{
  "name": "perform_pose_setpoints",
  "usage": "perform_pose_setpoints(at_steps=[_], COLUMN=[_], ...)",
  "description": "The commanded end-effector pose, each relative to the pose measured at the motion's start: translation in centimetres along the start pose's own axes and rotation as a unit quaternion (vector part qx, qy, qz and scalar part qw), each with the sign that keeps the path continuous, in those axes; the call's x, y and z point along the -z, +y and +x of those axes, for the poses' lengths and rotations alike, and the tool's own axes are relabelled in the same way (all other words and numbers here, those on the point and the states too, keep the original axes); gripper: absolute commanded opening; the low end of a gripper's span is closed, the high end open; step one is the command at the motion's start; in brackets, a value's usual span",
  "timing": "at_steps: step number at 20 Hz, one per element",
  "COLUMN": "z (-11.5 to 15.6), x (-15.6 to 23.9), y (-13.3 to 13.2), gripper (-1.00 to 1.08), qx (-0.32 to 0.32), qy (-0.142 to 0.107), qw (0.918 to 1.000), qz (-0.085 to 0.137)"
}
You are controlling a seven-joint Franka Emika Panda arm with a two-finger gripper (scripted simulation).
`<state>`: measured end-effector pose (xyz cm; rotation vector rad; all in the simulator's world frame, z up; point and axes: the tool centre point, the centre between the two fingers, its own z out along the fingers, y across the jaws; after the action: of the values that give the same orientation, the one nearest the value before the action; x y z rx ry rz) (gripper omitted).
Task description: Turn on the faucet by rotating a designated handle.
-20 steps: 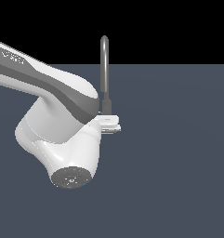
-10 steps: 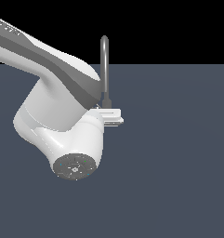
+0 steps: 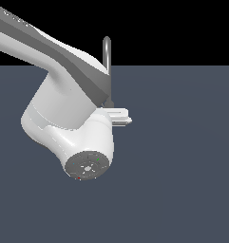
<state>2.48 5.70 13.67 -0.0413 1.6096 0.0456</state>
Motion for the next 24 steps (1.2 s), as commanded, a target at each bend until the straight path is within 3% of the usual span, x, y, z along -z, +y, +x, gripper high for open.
perform_pose_setpoints(at_steps=[1, 5, 6, 18, 19, 20, 24], z=[-2.1, -3.0, -0.4, -0.9, -0.9, -0.2, 0.8], x=[0.0, 0.1, 0.0, 0.1, 0.1, -0.2, -0.2], y=[-2.9, -4.3, -1.0, -8.2, -8.2, -2.5, -4.4], gripper=[-1.00, -1.00, -1.00, -1.00, -1.00, -1.00, -1.00], qx=[0.002, 0.002, -0.002, 0.002, 0.002, -0.012, -0.008], qy=[-0.015, -0.019, 0.002, -0.019, -0.019, -0.015, -0.016], qw=[0.9997, 0.9996, 1.0000, 0.9996, 0.9996, 0.9994, 0.9997], qz=[0.018, 0.020, -0.006, 0.020, 0.020, -0.028, -0.015])
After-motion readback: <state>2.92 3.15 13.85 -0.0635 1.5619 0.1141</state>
